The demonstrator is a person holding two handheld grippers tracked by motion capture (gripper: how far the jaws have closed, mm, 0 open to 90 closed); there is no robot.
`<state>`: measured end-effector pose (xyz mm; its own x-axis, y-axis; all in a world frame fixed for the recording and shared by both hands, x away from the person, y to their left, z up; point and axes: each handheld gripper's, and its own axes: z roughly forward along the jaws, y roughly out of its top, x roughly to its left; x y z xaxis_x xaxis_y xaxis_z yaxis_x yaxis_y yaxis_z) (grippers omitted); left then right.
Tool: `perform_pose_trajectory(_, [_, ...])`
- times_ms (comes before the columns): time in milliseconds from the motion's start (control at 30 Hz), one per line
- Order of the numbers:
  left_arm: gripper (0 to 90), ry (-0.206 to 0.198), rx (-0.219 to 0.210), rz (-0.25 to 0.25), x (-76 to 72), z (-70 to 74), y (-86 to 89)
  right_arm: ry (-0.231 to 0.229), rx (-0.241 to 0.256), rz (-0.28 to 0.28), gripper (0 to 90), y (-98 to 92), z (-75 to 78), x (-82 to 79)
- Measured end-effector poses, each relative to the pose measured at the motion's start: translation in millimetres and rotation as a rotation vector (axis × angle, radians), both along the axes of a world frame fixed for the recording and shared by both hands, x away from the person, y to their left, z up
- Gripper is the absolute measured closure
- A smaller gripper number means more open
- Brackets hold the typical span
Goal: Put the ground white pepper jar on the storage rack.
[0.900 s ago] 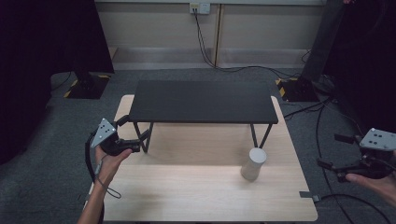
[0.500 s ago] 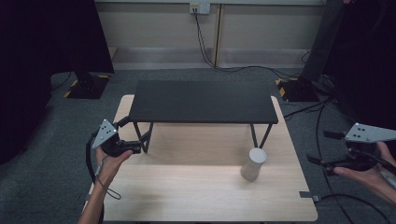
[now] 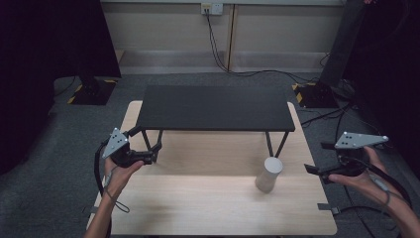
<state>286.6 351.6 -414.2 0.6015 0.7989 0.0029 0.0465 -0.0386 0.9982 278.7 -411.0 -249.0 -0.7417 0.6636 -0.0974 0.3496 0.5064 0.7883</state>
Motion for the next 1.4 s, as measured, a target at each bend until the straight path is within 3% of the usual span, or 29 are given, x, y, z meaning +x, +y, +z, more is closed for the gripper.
perform_pose_trajectory(367, [1.8, -0.005, -0.004, 0.001, 0.0, -2.1, 2.1, 0.059, -0.040, 0.041, 4.0, 26.2, -27.2, 30.7])
perform_pose_trajectory(633, [2.3, -0.002, 0.006, -0.006, 1.1, -4.6, -1.0, 0.116, -0.058, 0.085, 4.2, 49.7, -58.0, 56.8])
perform_pose_trajectory(1133, [2.3, 0.006, 0.007, 0.000, 2.1, -6.5, 0.0, 0.163, -0.078, 0.130, 8.0, 74.1, -87.7, 77.8])
perform_pose_trajectory(1333, [2.3, 0.004, 0.003, -0.001, 2.4, -7.9, 1.0, 0.186, -0.120, 0.152, 31.2, 80.5, -91.8, 85.5])
perform_pose_trajectory(1400, [2.3, 0.005, 0.009, -0.001, 2.4, -7.7, 1.2, 0.184, -0.104, 0.149, 34.5, 78.0, -94.9, 85.8])
